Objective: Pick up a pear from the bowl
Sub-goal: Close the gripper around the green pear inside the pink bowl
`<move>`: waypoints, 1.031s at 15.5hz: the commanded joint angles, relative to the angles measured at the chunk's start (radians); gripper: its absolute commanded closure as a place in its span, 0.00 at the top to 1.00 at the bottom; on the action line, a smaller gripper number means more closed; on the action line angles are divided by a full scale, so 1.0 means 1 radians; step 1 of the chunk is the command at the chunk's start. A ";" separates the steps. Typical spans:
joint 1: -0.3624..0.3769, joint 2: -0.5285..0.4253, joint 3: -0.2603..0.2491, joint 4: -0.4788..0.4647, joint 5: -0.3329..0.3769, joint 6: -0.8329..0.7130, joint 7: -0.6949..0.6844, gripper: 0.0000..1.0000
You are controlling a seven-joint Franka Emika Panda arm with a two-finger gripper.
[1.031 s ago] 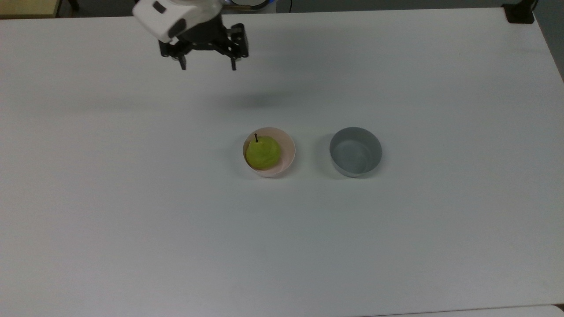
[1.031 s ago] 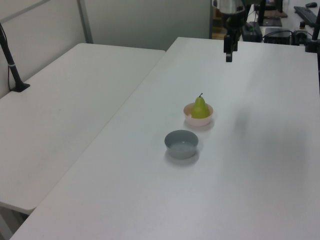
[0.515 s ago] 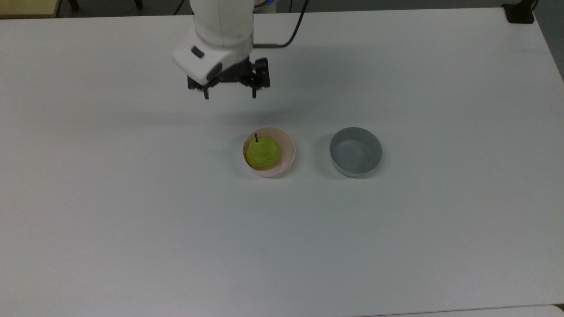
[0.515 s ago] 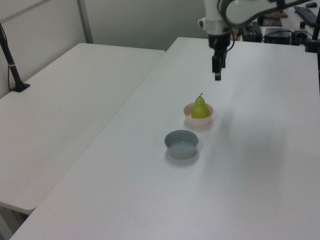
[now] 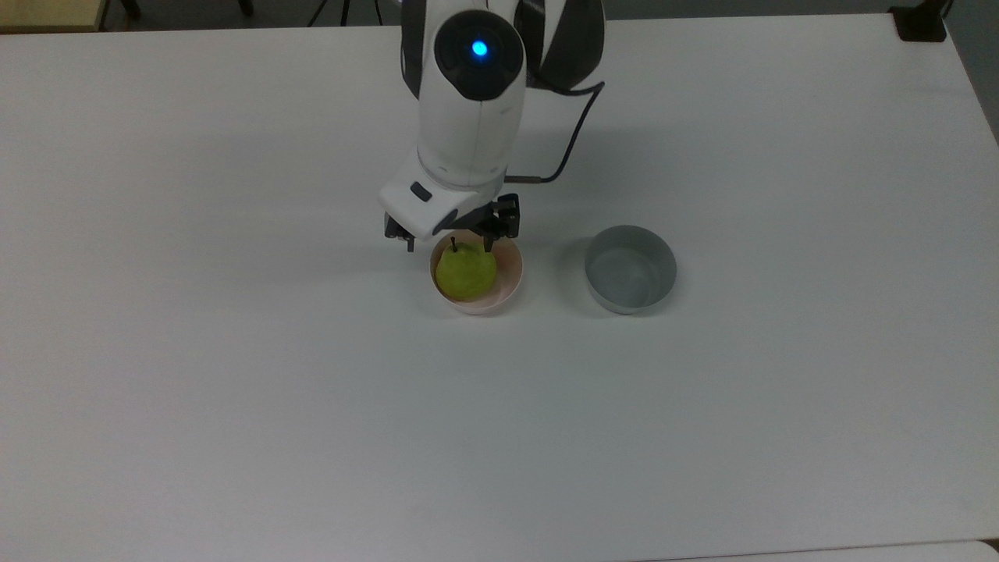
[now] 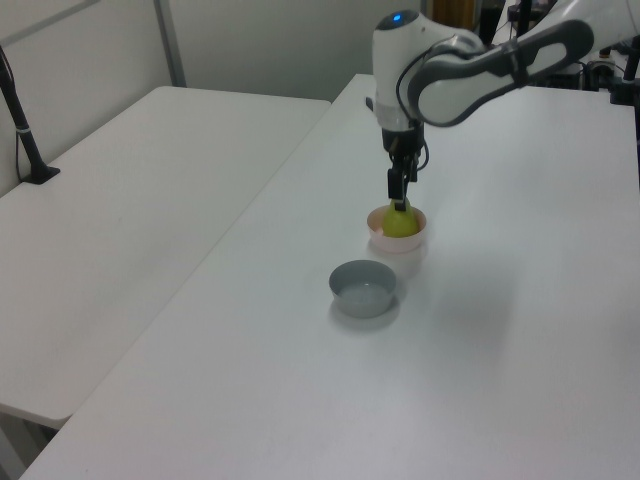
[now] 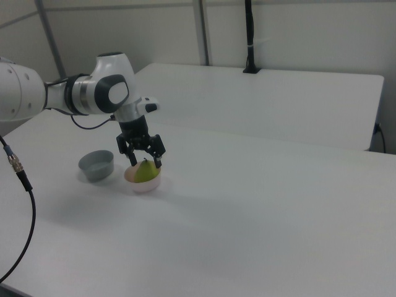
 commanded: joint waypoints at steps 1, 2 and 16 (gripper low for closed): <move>0.025 0.069 -0.017 0.055 -0.002 0.031 0.028 1.00; 0.027 0.084 -0.017 0.066 -0.002 0.031 0.028 1.00; 0.045 0.106 -0.017 0.067 -0.011 0.031 0.016 0.35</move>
